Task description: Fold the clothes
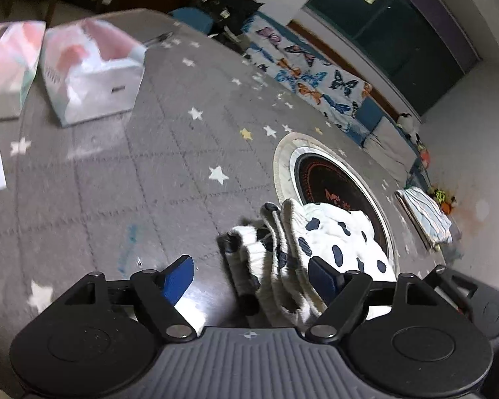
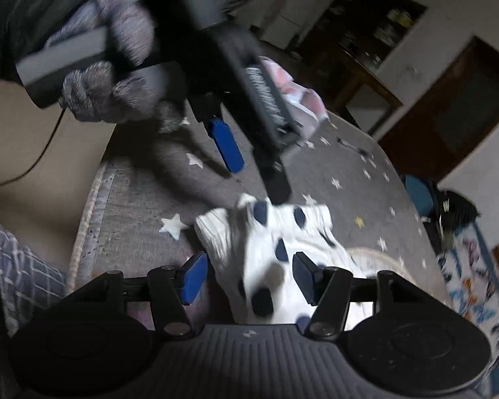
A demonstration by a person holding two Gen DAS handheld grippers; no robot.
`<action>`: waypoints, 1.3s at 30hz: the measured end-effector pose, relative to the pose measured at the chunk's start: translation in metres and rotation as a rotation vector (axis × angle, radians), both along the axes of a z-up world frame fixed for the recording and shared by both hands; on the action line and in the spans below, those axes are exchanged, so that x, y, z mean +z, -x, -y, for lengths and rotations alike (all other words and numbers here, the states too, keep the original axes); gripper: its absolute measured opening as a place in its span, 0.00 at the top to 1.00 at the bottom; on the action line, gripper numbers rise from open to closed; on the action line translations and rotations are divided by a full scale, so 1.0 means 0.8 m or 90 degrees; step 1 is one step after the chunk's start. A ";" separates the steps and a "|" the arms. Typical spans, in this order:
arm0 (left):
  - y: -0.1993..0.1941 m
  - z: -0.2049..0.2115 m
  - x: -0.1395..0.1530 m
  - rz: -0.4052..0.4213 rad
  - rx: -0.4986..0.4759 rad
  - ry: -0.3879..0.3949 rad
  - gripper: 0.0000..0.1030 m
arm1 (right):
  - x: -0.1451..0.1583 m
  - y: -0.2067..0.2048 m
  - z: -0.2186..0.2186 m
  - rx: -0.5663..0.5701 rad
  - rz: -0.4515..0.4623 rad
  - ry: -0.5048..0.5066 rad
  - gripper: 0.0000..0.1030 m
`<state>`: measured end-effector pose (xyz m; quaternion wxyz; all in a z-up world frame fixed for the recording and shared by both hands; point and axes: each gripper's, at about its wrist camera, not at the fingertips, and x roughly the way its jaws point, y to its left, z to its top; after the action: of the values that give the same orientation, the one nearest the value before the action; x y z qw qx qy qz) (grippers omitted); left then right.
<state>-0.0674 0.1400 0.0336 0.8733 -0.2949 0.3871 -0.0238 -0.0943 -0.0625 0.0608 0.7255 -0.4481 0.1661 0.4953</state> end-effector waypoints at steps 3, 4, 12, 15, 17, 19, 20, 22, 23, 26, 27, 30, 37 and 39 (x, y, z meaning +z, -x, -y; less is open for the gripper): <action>-0.002 0.005 0.001 -0.007 0.006 -0.001 0.23 | -0.010 0.002 -0.013 0.007 0.012 0.007 0.44; -0.002 0.006 0.002 -0.008 0.006 -0.002 0.22 | -0.012 0.003 -0.016 0.008 0.014 0.008 0.44; -0.007 0.014 0.002 -0.017 0.008 -0.005 0.19 | -0.025 0.001 -0.029 0.003 0.016 0.001 0.52; -0.008 0.017 0.002 -0.017 0.007 0.000 0.18 | -0.025 -0.001 -0.030 -0.003 0.006 -0.008 0.59; -0.009 0.018 0.002 -0.017 0.010 0.010 0.17 | -0.023 -0.003 -0.031 -0.011 -0.007 -0.017 0.62; -0.010 0.019 0.000 -0.019 0.013 0.028 0.16 | -0.020 -0.005 -0.030 -0.020 -0.016 -0.031 0.65; -0.010 0.019 0.000 -0.020 0.015 0.037 0.15 | -0.018 -0.006 -0.030 -0.024 -0.022 -0.037 0.67; -0.012 0.019 -0.002 -0.023 0.019 0.054 0.15 | -0.014 -0.009 -0.029 -0.032 -0.032 -0.052 0.70; -0.012 0.019 -0.003 -0.025 0.021 0.064 0.14 | -0.012 -0.011 -0.028 -0.037 -0.038 -0.060 0.71; -0.013 0.016 -0.009 -0.034 0.036 0.102 0.13 | -0.005 -0.017 -0.026 -0.053 -0.056 -0.086 0.73; -0.013 0.014 -0.011 -0.037 0.042 0.117 0.13 | -0.001 -0.020 -0.024 -0.059 -0.062 -0.096 0.74; -0.012 0.009 -0.019 -0.040 0.057 0.168 0.13 | 0.008 -0.029 -0.014 -0.078 -0.086 -0.126 0.76; -0.007 0.004 -0.032 -0.031 0.092 0.273 0.13 | 0.023 -0.048 0.006 -0.105 -0.117 -0.174 0.77; -0.008 0.003 -0.034 -0.028 0.096 0.285 0.12 | 0.025 -0.051 0.010 -0.111 -0.125 -0.184 0.77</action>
<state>-0.0613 0.1372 0.0067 0.7767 -0.5098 0.3679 -0.0379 -0.0533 -0.0704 0.0809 0.8027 -0.2729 0.2012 0.4907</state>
